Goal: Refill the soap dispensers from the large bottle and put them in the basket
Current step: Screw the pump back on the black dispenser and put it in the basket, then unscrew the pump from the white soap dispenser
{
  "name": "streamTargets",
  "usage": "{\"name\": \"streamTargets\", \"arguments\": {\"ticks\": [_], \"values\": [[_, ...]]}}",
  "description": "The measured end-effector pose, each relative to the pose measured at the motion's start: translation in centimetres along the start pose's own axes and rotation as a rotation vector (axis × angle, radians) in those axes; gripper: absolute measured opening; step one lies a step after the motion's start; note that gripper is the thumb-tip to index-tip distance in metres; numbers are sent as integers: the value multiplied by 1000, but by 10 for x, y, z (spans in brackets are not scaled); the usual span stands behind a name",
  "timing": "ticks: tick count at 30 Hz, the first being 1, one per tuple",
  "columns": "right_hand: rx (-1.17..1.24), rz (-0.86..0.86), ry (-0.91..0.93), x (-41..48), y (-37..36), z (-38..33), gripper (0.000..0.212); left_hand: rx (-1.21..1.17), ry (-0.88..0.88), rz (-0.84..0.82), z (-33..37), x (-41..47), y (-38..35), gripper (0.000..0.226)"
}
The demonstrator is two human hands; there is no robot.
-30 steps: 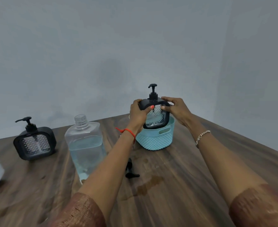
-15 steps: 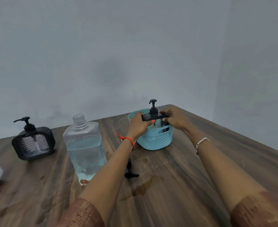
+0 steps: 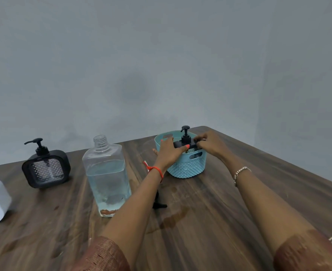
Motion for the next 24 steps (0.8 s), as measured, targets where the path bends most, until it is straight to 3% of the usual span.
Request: {"name": "streamTargets", "arguments": {"ticks": [7,10,17,24], "values": [[117,217,17,-14,14,-20,47,52,-53,78,24,-13,22,33],[177,294,123,-22,20,-54,45,142,-42,88,38,-15,43,65],[217,222,354,-50,-9,-152,41,244,-149,214,71,-36,119,60],[295,185,501,-91,-51,-249,38,313,-264,422,86,-91,249,33]]}}
Point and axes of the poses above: each hand's wrist, its own x-axis towards the middle knuckle, its own y-axis out of the back of the hand, z = x × y, the point moved 7 cm from there along x, towards the middle knuckle, and after that the axes turned 3 degrees about z, right-handed, at the moved point
